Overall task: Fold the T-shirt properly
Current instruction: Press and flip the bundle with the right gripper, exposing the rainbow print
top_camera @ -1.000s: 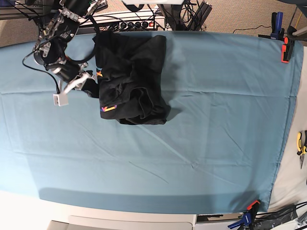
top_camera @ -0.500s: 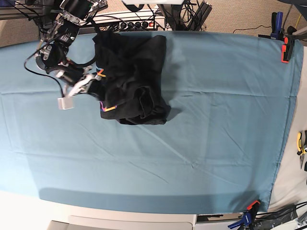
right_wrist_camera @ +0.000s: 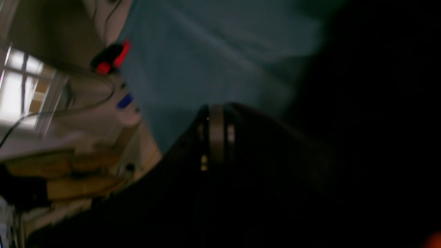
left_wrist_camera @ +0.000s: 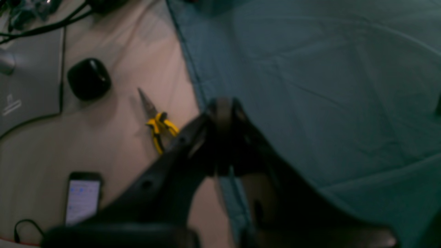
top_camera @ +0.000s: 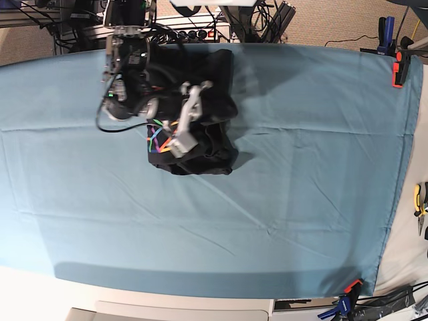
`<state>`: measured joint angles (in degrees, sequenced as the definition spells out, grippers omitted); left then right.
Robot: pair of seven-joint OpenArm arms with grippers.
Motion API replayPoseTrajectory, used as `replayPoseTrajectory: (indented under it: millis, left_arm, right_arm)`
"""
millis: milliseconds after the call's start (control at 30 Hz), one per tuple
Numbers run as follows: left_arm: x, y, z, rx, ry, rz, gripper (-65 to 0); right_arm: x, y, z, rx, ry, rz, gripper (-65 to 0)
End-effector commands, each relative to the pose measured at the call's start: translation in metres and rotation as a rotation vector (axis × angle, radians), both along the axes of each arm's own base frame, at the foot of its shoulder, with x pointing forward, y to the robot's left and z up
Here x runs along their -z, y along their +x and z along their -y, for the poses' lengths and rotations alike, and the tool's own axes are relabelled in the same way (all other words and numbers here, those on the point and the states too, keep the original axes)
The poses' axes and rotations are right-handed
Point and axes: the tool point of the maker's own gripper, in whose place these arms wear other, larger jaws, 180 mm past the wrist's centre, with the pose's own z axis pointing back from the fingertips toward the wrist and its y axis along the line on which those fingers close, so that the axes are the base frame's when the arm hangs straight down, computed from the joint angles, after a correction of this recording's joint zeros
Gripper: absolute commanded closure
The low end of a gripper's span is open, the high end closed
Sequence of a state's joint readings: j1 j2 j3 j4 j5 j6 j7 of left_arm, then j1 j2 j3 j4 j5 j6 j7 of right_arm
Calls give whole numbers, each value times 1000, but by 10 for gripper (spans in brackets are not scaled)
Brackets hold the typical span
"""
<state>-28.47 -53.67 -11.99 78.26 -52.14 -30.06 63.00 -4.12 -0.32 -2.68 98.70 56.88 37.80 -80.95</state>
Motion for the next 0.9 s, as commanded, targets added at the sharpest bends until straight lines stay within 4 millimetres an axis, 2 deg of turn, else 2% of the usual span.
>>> replayPoseTrajectory:
  millis: [0, 100, 200, 333, 467, 567, 700, 767, 867]
  left_arm:
    - [-26, 4, -7, -7, 15, 66, 0]
    - [-26, 3, -9, -12, 24, 64, 0]
    - [-27, 2, -11, -14, 29, 65, 0]
    - [-28, 2, -13, -17, 33, 64, 0]
    - [-27, 0, -14, -19, 34, 53, 0]
    - [-19, -5, -5, 7, -11, 19, 0]
    - [6, -23, 23, 144, -97, -59, 0]
    - [20, -37, 40, 228, -158, -104, 0]
    - [39, -62, 68, 340, -279, -176, 0]
  right_arm:
    - [-16, 2, -12, -29, 51, 45, 0]
    - [-18, -12, -32, -107, 67, 41, 0]
    - [-18, -18, -41, -143, 70, 40, 0]
    - [-25, -18, -41, -149, 67, 68, 0]
    - [-46, -15, -38, -158, 59, 165, 0]
    - [-62, -13, -33, -165, 30, 263, 0]
    - [-58, 7, -7, -78, -106, 323, 0]
    - [-62, 28, 12, 19, -140, 368, 0]
    - [-71, 63, 52, 212, -195, 404, 0]
